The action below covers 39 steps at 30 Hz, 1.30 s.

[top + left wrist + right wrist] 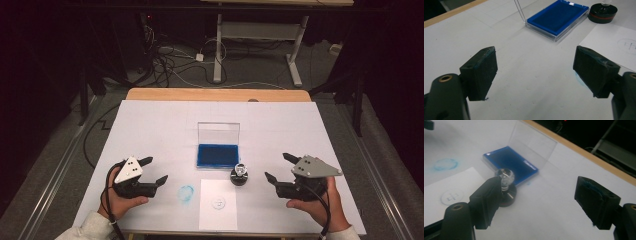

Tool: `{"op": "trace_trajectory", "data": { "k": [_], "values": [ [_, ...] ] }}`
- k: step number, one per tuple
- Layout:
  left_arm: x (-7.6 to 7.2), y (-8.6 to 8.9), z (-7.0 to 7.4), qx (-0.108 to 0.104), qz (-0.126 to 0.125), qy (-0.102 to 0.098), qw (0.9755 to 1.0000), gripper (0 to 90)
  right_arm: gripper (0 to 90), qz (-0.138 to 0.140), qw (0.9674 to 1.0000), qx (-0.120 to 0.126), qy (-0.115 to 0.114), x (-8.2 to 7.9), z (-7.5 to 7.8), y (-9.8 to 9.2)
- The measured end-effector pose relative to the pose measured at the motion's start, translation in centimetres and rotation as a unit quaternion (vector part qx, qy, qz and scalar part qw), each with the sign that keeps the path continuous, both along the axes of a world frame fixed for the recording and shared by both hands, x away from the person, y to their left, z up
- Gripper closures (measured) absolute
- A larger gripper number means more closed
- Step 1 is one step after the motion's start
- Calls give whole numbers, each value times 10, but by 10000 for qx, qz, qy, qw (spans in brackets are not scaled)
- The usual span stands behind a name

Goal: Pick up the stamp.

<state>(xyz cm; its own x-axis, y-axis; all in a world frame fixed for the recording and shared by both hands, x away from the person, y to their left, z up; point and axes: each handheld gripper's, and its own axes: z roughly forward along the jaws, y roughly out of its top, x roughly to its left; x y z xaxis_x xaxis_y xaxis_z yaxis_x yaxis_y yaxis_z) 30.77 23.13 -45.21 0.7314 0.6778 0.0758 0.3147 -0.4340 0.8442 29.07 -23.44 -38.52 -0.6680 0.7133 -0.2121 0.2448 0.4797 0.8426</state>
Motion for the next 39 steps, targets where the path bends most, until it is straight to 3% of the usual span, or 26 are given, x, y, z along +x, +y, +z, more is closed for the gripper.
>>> {"op": "trace_trajectory", "data": {
  "k": [7,9,18,22,31,33,39],
  "values": [
    [1,-2,-2,76,-8,72,9999,188,232,232,9970,-400,616,32,5,29],
    [1,-2,-3,130,-16,91,9999,188,237,327,9939,-474,941,41,4,37],
    [-1,-2,-5,222,-49,155,9996,188,252,707,9789,-1063,1596,59,-5,72],
    [-4,0,-7,243,-51,196,9995,188,292,672,9749,-1277,1697,63,-12,82],
    [-5,2,-6,246,6,218,9995,188,404,786,9654,-1408,2050,76,-30,93],
    [-5,1,-7,277,-13,227,9994,187,478,825,9665,-1407,1980,76,-31,95],
    [-4,0,-7,297,-68,241,9992,188,548,825,9680,-1361,1940,74,-32,96]
  ]
}}
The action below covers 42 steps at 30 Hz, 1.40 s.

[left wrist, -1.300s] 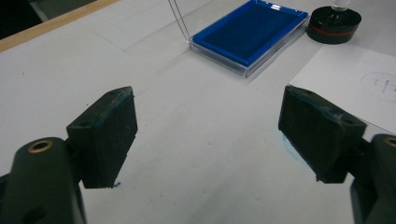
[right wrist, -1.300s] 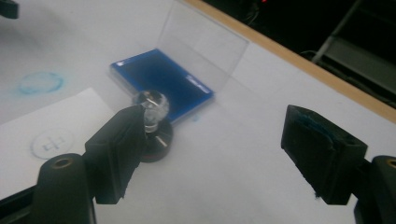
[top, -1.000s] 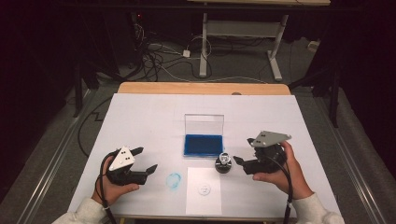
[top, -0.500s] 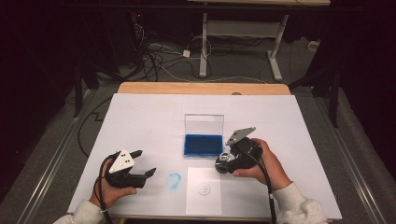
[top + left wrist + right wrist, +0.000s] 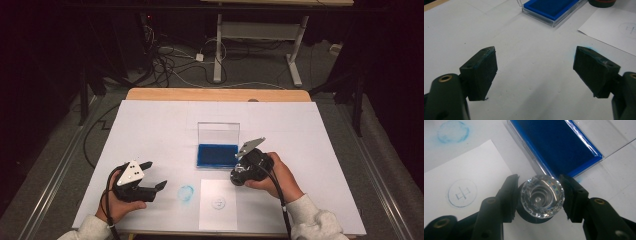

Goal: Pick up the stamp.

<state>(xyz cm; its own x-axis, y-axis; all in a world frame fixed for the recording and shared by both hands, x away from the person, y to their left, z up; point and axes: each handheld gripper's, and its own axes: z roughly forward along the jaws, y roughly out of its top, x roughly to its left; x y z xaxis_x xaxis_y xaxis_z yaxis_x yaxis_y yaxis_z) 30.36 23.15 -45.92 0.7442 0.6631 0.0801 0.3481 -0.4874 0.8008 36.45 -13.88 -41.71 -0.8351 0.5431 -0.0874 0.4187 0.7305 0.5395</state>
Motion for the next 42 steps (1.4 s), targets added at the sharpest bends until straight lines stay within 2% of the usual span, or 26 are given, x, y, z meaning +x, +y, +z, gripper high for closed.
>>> {"op": "trace_trajectory", "data": {
  "k": [6,11,30,35,38,39,42],
  "values": [
    [1,-2,-1,38,-68,37,10000,188,562,23,9999,86,-48,1,-2,-2],
    [2,-3,-1,32,-108,24,9999,188,566,112,9999,56,-108,0,-2,-3],
    [2,-2,-1,28,-182,48,9998,188,568,141,9996,97,-222,-3,-2,-5],
    [2,-3,-1,29,-191,61,9998,188,568,137,9993,241,-268,-6,3,-9],
    [2,-4,-2,46,-202,61,9998,188,568,161,9990,226,-345,-8,6,-9],
    [2,-5,-2,50,-202,63,9998,188,568,153,9986,324,-377,-10,9,-11],
    [3,-6,-2,59,-242,79,9997,188,568,161,9978,405,-493,-13,14,-12]
  ]
}}
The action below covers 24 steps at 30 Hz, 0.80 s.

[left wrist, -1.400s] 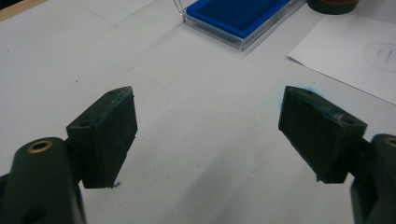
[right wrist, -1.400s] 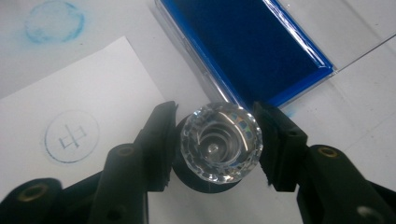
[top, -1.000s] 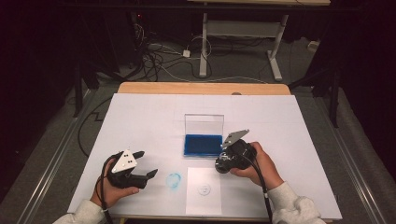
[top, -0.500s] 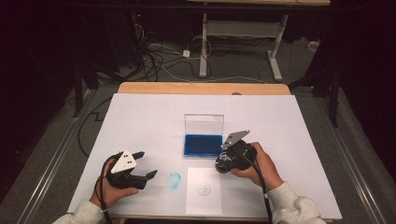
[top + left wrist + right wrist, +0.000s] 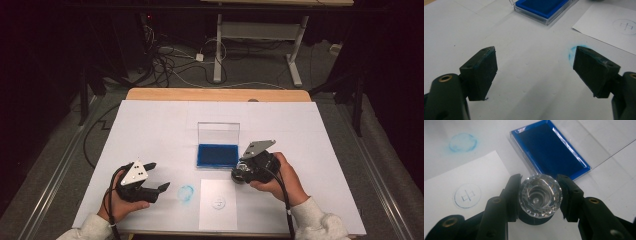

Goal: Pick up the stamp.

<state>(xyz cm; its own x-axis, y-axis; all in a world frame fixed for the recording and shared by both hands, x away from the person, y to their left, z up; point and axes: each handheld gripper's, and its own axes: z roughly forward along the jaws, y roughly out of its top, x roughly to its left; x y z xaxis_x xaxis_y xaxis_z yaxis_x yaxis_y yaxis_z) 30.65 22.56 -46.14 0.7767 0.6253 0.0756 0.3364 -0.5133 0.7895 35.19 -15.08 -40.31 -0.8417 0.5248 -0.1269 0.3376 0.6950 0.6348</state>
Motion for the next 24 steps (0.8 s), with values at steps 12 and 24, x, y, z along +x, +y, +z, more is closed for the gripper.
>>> {"op": "trace_trajectory", "data": {
  "k": [12,24],
  "values": [
    [2,-1,1,-22,-33,-29,10000,187,568,36,9987,383,-339,-12,20,0],
    [4,4,-1,-32,69,-13,10000,188,568,128,9954,736,-600,-9,31,3]
  ]
}}
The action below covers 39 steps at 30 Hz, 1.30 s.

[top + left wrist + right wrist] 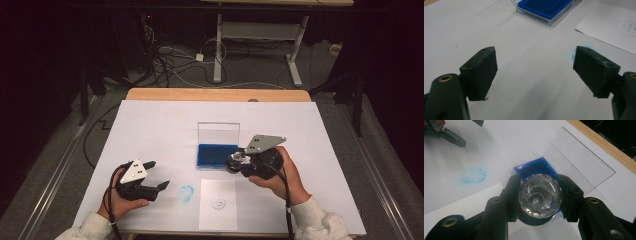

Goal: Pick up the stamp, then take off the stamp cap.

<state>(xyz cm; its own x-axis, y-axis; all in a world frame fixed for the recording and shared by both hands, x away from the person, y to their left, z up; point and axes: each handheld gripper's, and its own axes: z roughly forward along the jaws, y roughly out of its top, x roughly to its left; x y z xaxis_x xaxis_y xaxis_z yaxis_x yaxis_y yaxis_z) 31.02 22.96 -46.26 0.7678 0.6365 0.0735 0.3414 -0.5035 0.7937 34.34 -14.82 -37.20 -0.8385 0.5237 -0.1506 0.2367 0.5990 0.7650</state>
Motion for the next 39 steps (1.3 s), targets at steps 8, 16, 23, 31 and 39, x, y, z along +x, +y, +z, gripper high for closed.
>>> {"op": "trace_trajectory", "data": {
  "k": [8,16,23,31,39],
  "values": [
    [0,3,0,-58,90,31,9999,188,569,24,9999,140,-19,9,4,4],
    [0,4,-1,-39,58,5,10000,188,568,27,9998,136,-104,7,5,6],
    [-1,2,-1,-19,-7,20,10000,188,569,-29,9995,282,-146,6,7,8],
    [2,-10,3,-167,-73,1,9998,188,568,-31,9984,534,-203,5,11,11],
    [8,-34,10,-165,-391,-94,9991,188,568,-39,9976,641,-240,2,12,17]
  ]
}}
